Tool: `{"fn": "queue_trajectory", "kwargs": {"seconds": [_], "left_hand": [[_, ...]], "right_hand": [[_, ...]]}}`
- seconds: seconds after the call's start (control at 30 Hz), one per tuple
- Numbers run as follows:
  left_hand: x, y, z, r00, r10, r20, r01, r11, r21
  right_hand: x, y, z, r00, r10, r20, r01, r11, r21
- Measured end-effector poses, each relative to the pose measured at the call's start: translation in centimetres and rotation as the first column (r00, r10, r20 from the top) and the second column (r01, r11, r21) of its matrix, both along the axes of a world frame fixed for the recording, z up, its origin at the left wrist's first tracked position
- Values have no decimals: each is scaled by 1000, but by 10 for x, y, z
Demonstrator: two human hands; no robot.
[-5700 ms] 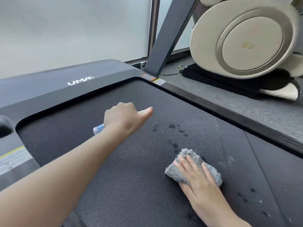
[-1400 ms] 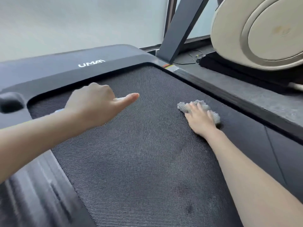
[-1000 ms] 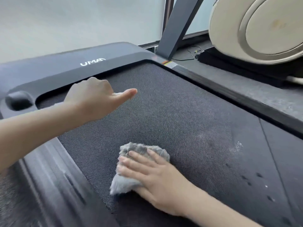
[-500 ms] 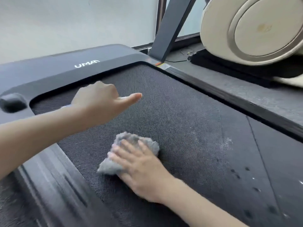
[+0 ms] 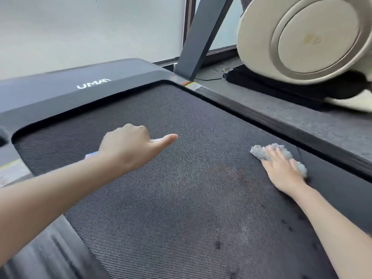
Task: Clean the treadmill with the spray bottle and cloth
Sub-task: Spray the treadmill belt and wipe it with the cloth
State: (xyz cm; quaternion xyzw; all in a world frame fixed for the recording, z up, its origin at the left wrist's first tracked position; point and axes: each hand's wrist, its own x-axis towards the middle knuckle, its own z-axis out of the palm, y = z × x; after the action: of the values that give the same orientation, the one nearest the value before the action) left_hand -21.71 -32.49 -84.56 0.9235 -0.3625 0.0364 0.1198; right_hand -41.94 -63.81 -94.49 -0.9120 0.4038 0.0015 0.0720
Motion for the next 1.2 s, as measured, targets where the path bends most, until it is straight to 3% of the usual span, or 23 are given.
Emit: {"fn": "queue_trajectory", "kwargs": {"seconds": [0.37, 0.57, 0.73, 1.0, 1.2], "left_hand": [[-14, -90, -6, 1000, -4, -18, 3, 996, -92], [-20, -90, -11, 999, -3, 36, 9, 988, -156], [-17, -88, -5, 1000, 17, -25, -20, 992, -126], [-14, -94, 1, 999, 25, 36, -19, 987, -162], [-1, -89, 7, 999, 47, -19, -49, 992, -121]], "right_hand": [[1, 2, -6, 999, 27, 42, -25, 999, -36], [-2, -1, -7, 997, 13, 80, -13, 1000, -1], [-2, 0, -7, 996, 10, 86, -10, 1000, 3], [-2, -2, -8, 996, 10, 87, -12, 1000, 22], [-1, -2, -6, 997, -1, 78, -2, 999, 33]]}}
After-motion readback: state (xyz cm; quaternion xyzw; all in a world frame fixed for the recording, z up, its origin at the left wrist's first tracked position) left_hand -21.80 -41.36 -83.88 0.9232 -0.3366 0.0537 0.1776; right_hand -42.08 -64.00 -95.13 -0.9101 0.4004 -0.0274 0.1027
